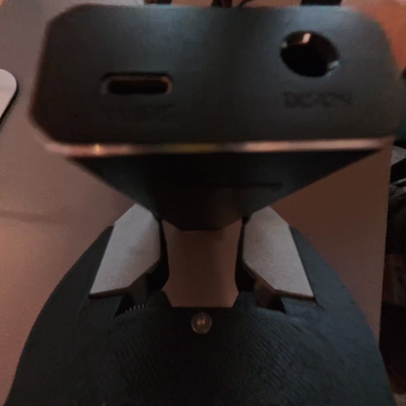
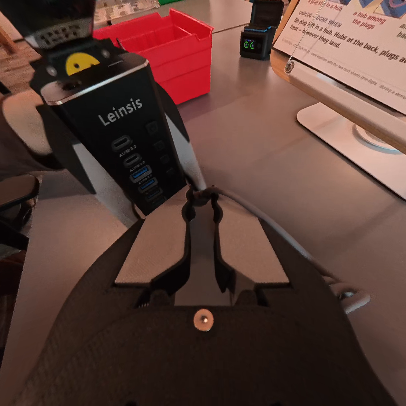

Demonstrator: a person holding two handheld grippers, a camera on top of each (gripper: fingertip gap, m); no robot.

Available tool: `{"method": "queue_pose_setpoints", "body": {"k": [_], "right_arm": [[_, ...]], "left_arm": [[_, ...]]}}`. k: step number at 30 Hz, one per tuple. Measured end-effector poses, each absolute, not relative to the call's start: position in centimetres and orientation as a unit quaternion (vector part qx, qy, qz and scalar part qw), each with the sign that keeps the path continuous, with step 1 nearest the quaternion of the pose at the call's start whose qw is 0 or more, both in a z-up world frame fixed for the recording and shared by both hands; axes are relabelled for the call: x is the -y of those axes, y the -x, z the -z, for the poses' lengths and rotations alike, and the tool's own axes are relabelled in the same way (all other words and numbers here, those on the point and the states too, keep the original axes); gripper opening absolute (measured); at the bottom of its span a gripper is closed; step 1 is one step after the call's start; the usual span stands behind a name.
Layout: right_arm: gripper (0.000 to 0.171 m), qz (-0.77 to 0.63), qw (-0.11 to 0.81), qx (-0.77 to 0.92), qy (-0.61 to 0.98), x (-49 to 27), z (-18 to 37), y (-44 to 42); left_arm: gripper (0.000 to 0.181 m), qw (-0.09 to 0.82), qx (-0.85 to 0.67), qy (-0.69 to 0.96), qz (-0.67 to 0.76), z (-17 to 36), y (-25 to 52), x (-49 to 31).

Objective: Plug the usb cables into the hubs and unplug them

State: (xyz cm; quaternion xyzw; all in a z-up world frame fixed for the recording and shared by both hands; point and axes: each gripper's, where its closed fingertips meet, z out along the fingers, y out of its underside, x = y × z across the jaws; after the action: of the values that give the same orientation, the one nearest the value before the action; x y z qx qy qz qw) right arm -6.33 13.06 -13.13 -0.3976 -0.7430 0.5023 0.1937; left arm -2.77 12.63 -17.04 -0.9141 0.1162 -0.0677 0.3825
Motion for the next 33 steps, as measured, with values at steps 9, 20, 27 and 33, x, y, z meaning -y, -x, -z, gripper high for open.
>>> {"method": "queue_pose_setpoints", "body": {"k": [9,20,27,33], "right_arm": [[0.012,-0.546,0.190,0.725,0.374,-12.8,11.2,5.8],[0.013,-0.717,0.196,0.622,0.247,-10.3,2.7,2.1],[0.013,-0.723,0.202,0.633,0.188,-7.7,1.9,0.2],[0.013,-0.713,0.230,0.637,0.182,-7.4,2.0,0.3]], "left_arm": [[0.067,0.455,-0.135,0.874,0.109,16.5,2.6,-12.7],[0.066,0.649,-0.197,0.710,0.187,10.0,-0.7,-12.3],[0.066,0.688,-0.217,0.666,0.186,8.0,-1.8,-11.7],[0.066,0.689,-0.212,0.663,0.203,7.8,-2.2,-11.9]]}}
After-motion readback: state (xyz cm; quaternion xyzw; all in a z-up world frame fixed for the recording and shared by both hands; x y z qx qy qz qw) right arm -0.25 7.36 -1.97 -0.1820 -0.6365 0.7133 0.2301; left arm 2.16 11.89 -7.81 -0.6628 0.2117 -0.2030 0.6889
